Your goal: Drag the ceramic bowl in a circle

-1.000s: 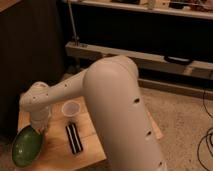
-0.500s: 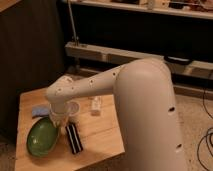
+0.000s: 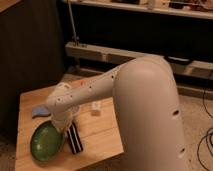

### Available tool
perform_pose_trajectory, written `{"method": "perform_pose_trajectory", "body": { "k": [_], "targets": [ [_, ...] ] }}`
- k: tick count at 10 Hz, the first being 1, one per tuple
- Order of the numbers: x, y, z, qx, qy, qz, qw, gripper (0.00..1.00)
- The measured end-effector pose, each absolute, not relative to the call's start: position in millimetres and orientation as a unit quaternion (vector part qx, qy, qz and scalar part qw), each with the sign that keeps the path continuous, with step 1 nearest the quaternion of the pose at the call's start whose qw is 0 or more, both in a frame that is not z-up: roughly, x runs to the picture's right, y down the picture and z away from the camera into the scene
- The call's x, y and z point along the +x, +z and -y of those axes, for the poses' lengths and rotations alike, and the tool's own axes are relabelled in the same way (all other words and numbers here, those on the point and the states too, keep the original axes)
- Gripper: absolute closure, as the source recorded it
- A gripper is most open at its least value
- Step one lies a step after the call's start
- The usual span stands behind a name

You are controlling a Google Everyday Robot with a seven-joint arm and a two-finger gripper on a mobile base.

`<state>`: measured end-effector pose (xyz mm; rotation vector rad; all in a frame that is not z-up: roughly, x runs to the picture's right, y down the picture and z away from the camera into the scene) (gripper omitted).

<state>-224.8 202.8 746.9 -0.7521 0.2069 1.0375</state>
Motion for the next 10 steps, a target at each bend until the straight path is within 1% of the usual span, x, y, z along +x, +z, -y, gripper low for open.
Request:
{"method": "perform_pose_trajectory", "body": {
  "k": [4,7,10],
  "targets": [
    [-199.2,732.1,-221.6,-0.344,0.469,-0.099,0.807,1.0],
    [-221.7,715.8,-248.6,-0.347,0.437,-0.099,0.824,1.0],
    [-266.5,696.0,-275.8,-0.354,0.395,-0.095,0.842,1.0]
  ]
}}
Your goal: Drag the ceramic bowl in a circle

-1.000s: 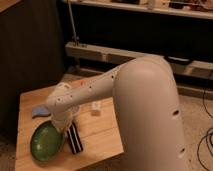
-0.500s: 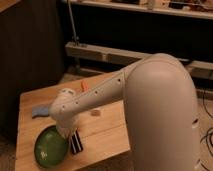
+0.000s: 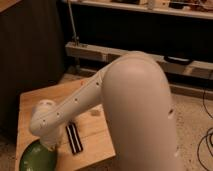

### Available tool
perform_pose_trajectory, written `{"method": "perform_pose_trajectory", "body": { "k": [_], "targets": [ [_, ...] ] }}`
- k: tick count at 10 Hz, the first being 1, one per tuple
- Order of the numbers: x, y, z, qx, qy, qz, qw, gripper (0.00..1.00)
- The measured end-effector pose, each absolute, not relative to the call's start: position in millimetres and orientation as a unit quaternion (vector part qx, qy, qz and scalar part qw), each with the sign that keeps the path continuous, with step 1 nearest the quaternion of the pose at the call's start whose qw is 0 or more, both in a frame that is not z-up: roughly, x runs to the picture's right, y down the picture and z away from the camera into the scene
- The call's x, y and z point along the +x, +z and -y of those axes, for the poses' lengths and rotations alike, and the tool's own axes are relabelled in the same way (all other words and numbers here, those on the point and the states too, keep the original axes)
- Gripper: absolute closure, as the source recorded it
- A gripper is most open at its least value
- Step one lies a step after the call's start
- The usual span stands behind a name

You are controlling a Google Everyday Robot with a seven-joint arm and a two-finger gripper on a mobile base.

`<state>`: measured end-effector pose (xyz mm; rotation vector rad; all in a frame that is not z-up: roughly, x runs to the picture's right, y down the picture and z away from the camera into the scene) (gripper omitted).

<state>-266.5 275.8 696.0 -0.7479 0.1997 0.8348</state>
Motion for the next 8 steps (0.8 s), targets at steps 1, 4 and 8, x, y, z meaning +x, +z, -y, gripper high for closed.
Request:
{"method": "perform_pose_trajectory", "body": {
  "k": [1,4,8],
  "targets": [
    [-286.1,694.5,-277.6,-0.358,0.388,-0.091,0.845,1.0],
    [-330.8,707.8,-255.9,-0.359,0.391,-0.091,0.843,1.0],
    [-335.5,736.7,-212.9,-0.356,0.423,-0.103,0.827,1.0]
  ]
}}
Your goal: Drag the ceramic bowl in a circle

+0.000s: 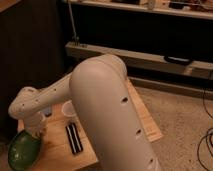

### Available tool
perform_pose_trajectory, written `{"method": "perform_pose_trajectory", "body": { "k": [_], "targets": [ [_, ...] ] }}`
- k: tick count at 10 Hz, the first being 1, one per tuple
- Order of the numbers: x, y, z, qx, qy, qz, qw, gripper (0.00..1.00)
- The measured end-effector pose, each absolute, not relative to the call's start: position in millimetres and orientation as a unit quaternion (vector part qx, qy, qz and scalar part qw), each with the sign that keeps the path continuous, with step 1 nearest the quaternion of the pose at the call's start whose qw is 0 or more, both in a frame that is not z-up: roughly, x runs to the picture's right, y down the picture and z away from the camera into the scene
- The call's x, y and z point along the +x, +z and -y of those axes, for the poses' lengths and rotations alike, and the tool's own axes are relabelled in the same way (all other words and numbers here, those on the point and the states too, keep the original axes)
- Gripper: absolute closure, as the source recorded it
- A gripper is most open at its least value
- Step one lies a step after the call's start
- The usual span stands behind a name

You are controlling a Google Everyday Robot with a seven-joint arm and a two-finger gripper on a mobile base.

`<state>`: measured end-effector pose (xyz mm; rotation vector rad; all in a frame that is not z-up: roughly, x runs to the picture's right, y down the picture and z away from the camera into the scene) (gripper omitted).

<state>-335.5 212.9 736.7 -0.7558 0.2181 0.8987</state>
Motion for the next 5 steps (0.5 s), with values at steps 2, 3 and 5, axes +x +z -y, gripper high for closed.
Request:
{"method": "perform_pose_trajectory", "body": {
  "k": [2,3,5],
  "targets": [
    [-320.7,753.2,-203.3,-0.353,0.443,-0.116,0.816,1.0],
    [-304.7,763.8,-200.7,-0.348,0.456,-0.127,0.809,1.0],
    [-276.3,771.2,-199.8,-0.34,0.476,-0.138,0.799,1.0]
  ]
}}
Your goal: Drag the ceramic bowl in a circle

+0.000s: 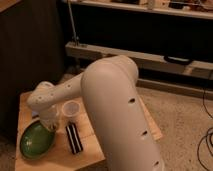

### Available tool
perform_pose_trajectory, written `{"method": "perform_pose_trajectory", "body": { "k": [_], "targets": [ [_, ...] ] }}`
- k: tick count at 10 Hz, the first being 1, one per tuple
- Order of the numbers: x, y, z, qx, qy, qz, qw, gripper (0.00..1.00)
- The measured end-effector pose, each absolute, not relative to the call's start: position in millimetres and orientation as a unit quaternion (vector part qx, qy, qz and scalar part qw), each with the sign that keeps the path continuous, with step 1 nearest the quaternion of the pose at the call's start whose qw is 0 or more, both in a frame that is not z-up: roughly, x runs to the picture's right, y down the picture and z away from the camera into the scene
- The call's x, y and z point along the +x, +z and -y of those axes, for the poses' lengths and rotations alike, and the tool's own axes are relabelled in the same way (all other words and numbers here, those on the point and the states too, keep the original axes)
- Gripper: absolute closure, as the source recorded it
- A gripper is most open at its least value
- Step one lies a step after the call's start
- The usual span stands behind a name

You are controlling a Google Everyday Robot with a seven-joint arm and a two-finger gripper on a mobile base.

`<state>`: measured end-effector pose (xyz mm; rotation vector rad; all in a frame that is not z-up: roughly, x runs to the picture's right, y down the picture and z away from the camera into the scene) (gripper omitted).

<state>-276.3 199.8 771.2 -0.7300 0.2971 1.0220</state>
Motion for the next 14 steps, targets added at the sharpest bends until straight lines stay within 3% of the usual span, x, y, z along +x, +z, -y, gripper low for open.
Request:
{"method": "perform_pose_trajectory", "body": {
  "k": [4,8,12,14],
  "targets": [
    [-238.4,754.3,-201.2,-0.322,0.479,-0.135,0.805,1.0],
    [-229.3,751.2,-236.0,-0.323,0.44,-0.156,0.823,1.0],
    [-267.3,721.8,-279.1,-0.343,0.382,-0.144,0.846,1.0],
    [-295.3,715.0,-281.0,-0.349,0.368,-0.132,0.852,1.0]
  ]
}}
